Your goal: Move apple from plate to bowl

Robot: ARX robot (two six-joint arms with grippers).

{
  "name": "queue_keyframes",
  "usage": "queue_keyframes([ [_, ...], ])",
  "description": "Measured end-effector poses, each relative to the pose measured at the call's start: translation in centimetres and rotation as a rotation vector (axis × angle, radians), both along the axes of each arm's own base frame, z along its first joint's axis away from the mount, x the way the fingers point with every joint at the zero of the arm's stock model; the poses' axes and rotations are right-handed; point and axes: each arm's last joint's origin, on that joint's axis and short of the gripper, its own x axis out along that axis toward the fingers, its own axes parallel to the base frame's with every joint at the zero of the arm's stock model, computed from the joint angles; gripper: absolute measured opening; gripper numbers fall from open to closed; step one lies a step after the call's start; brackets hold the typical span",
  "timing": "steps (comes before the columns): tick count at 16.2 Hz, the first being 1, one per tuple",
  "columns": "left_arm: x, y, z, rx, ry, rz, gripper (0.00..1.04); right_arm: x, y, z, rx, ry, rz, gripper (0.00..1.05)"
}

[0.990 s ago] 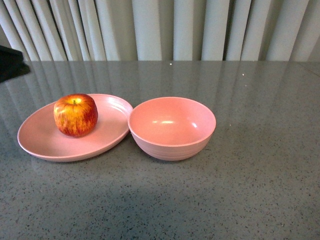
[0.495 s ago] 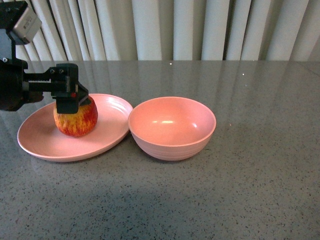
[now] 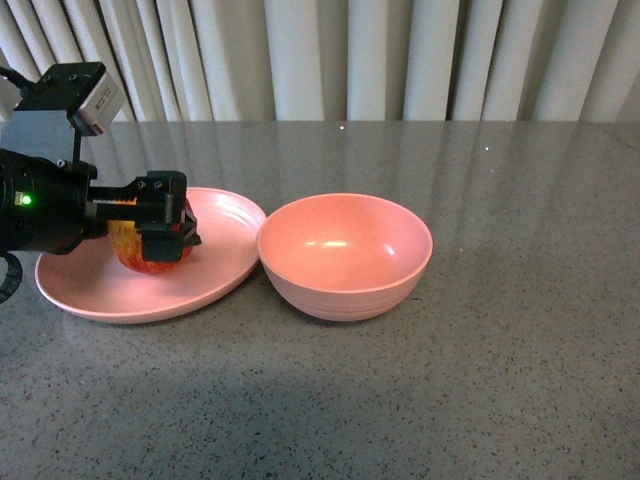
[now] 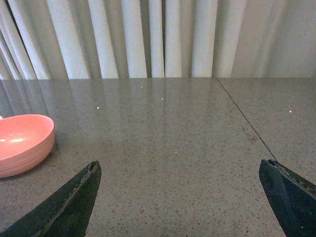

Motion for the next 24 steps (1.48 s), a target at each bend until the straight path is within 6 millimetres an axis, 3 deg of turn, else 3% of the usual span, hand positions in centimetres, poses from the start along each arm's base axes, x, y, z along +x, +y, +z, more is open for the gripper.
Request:
queue_keyframes([
  [6, 0.8, 0.0, -1.8, 0.021, 0.036, 0.013, 0.98, 0.0, 0.0, 0.0, 0.0, 0.0, 0.0, 0.98],
  [9, 0.8, 0.0, -1.4, 0.032, 0.008, 0.009, 0.75, 0.0, 0.0, 0.0, 0.0, 0.0, 0.0, 0.98],
  [12, 0.6, 0.0, -0.6, 0.044, -0.01, 0.005, 0.69, 0.0, 0.0, 0.0, 0.0, 0.0, 0.0, 0.98],
  [13, 0.3, 0.1, 0.9, 0.053, -0.048, -0.001, 0.69, 0.0, 0.0, 0.0, 0.0, 0.0, 0.0, 0.98],
  [14, -0.8, -1.0, 3.8, 0.053, -0.121, -0.027, 0.69, 0.0, 0.0, 0.0, 0.0, 0.0, 0.0, 0.98],
  [15, -1.5, -2.3, 4.8, 0.05, -0.144, -0.069, 0.69, 0.0, 0.0, 0.0, 0.0, 0.0, 0.0, 0.98],
  [19, -2.5, -7.6, 6.9, 0.033, -0.188, -0.209, 0.69, 0.0, 0.0, 0.0, 0.0, 0.0, 0.0, 0.98],
  [21, -3.0, -11.3, 7.1, 0.02, -0.184, -0.291, 0.69, 0.0, 0.0, 0.0, 0.0, 0.0, 0.0, 0.98],
  [24, -3.1, -12.9, 5.3, 0.026, -0.117, -0.325, 0.68, 0.0, 0.0, 0.0, 0.0, 0.0, 0.0, 0.98],
])
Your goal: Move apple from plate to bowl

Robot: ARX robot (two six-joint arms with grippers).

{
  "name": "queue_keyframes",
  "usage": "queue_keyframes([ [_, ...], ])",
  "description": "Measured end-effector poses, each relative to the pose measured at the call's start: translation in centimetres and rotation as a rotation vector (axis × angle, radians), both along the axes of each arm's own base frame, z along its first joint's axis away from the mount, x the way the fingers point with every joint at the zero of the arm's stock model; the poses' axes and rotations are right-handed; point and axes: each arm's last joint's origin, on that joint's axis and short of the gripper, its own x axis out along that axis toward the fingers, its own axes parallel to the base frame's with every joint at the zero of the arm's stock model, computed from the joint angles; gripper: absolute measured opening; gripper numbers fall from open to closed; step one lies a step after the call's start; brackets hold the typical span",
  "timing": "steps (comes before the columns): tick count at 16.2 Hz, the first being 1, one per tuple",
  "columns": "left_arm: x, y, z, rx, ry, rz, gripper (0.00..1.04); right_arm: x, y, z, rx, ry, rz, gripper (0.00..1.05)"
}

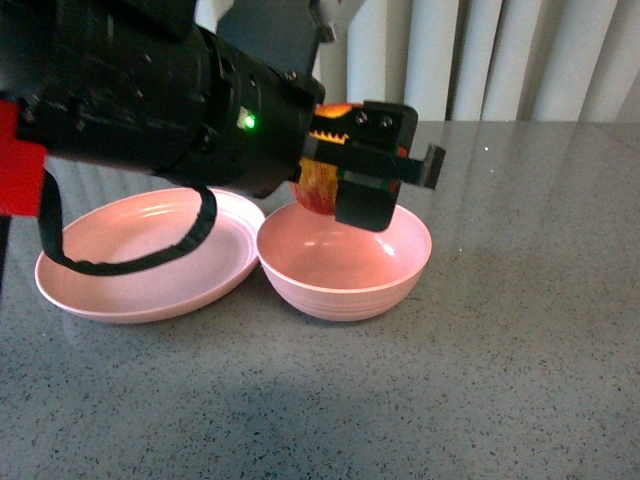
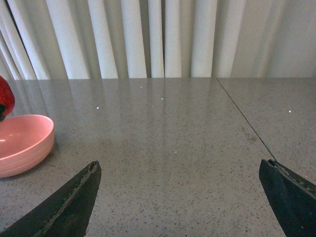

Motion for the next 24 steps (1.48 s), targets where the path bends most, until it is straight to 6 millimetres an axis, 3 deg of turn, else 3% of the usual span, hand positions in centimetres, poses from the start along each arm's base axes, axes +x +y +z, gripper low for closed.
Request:
queue_keyframes([
  [3, 0.5, -0.8, -1.8, 0.008, 0.067, -0.005, 0.68, 0.0, 0.0, 0.0, 0.0, 0.0, 0.0, 0.98],
  [11, 1.8, -1.4, -4.4, 0.026, 0.155, 0.005, 0.68, 0.0, 0.0, 0.0, 0.0, 0.0, 0.0, 0.98],
  [17, 2.4, -1.1, -4.5, 0.012, 0.171, 0.028, 0.68, 0.0, 0.0, 0.0, 0.0, 0.0, 0.0, 0.98],
  [18, 2.4, -1.1, -4.5, 0.008, 0.175, 0.028, 0.73, 0.0, 0.0, 0.0, 0.0, 0.0, 0.0, 0.98],
  [21, 2.5, -1.2, -4.3, -0.003, 0.167, 0.018, 1.0, 0.0, 0.0, 0.0, 0.0, 0.0, 0.0, 0.98],
  [24, 2.4, -1.2, -3.6, -0.017, 0.152, 0.011, 0.98, 0.0, 0.0, 0.0, 0.0, 0.0, 0.0, 0.98],
])
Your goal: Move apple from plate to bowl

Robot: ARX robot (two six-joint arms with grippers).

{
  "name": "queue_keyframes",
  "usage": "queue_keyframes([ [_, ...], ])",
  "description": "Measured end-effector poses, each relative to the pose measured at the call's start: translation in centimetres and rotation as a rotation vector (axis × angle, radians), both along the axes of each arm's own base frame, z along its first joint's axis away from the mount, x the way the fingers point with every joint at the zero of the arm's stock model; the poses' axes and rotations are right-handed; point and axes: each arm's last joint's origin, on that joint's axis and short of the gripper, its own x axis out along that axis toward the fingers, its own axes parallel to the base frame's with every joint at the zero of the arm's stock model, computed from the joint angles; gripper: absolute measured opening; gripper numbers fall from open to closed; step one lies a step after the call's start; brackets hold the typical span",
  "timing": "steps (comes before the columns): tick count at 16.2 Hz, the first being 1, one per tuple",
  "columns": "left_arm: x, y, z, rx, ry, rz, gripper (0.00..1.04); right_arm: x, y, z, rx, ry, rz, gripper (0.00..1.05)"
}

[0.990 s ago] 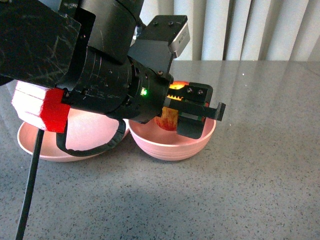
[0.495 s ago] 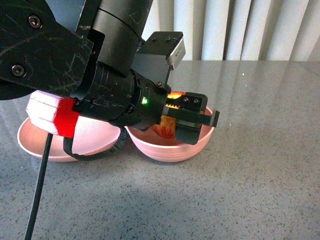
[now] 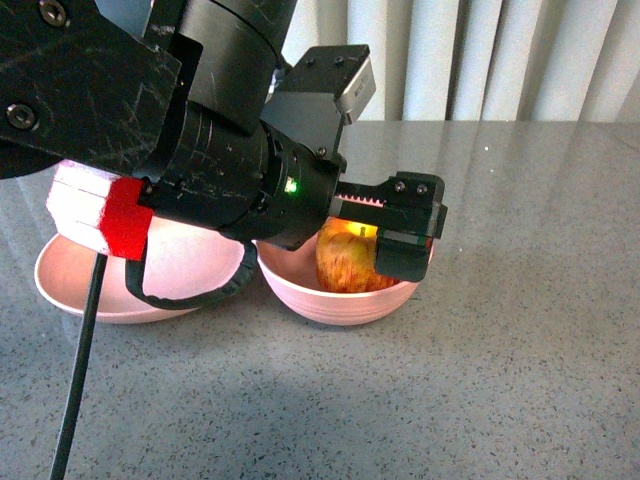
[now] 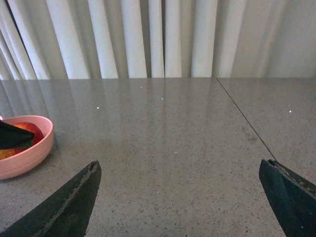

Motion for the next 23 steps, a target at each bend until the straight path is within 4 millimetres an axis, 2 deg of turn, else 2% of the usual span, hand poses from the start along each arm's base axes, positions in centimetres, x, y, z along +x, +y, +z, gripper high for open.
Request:
queue_keyframes([
  [2, 0.1, 0.4, 1.2, -0.034, -0.042, 0.011, 0.98, 0.0, 0.0, 0.0, 0.0, 0.0, 0.0, 0.98],
  [6, -0.3, 2.9, 8.0, -0.189, -0.269, 0.071, 0.98, 0.0, 0.0, 0.0, 0.0, 0.0, 0.0, 0.98],
  [7, -0.6, 3.7, 8.9, -0.208, -0.29, 0.091, 0.98, 0.0, 0.0, 0.0, 0.0, 0.0, 0.0, 0.98],
  [9, -0.8, 4.3, 9.2, -0.221, -0.306, 0.105, 0.98, 0.0, 0.0, 0.0, 0.0, 0.0, 0.0, 0.98],
  [12, -2.9, 8.9, 10.8, -0.258, -0.386, 0.215, 0.98, 0.0, 0.0, 0.0, 0.0, 0.0, 0.0, 0.98],
  [13, -4.1, 10.3, 11.5, -0.251, -0.475, 0.292, 0.95, 0.0, 0.0, 0.0, 0.0, 0.0, 0.0, 0.98],
  [14, -6.2, 12.2, 11.7, -0.201, -0.609, 0.448, 0.83, 0.0, 0.0, 0.0, 0.0, 0.0, 0.0, 0.98],
  [15, -8.0, 13.4, 11.1, -0.172, -0.66, 0.523, 0.72, 0.0, 0.0, 0.0, 0.0, 0.0, 0.0, 0.98],
  [18, -11.3, 15.6, 5.9, -0.1, -0.602, 0.535, 0.36, 0.0, 0.0, 0.0, 0.0, 0.0, 0.0, 0.98],
  [19, -12.2, 16.0, 4.9, -0.098, -0.593, 0.531, 0.25, 0.0, 0.0, 0.0, 0.0, 0.0, 0.0, 0.98],
  [21, -14.0, 16.9, 4.3, -0.114, -0.631, 0.535, 0.02, 0.0, 0.0, 0.0, 0.0, 0.0, 0.0, 0.98],
  [23, -15.2, 17.4, 3.0, -0.105, -0.614, 0.538, 0.01, 0.0, 0.0, 0.0, 0.0, 0.0, 0.0, 0.98],
])
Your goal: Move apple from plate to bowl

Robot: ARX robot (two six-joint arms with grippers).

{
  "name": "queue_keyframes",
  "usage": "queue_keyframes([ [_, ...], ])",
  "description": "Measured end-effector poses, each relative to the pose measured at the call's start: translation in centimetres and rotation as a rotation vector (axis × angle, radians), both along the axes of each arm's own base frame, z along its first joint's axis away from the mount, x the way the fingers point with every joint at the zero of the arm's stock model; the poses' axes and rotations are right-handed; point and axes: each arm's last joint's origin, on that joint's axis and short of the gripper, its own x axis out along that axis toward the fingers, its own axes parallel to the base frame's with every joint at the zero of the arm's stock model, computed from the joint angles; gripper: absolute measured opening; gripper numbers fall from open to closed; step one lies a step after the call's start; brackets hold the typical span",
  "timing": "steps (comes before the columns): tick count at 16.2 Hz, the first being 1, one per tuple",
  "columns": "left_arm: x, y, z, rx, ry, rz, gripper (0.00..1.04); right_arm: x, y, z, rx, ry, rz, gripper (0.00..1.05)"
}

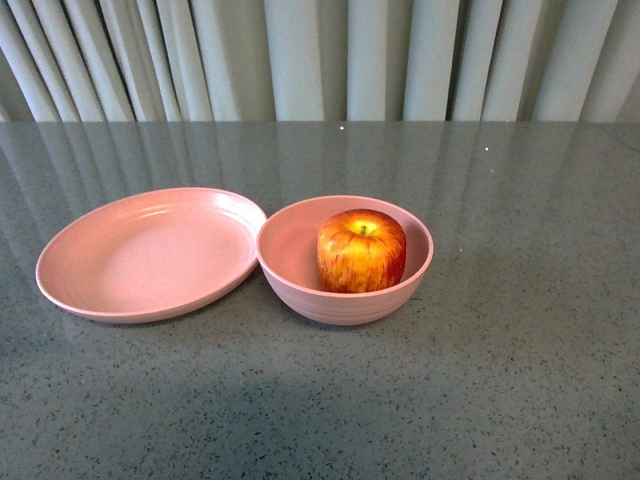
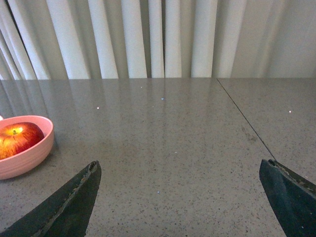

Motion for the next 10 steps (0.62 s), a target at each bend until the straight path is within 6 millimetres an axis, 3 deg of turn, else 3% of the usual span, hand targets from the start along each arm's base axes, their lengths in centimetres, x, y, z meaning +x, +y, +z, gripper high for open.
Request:
queue_keyframes([
  [5, -2.8, 1.7, -1.9, 0.0, 0.002, 0.014, 0.01, 0.0, 0.0, 0.0, 0.0, 0.0, 0.0, 0.98],
  [10, -4.7, 1.6, -2.9, 0.002, 0.002, -0.01, 0.01, 0.0, 0.0, 0.0, 0.0, 0.0, 0.0, 0.98],
])
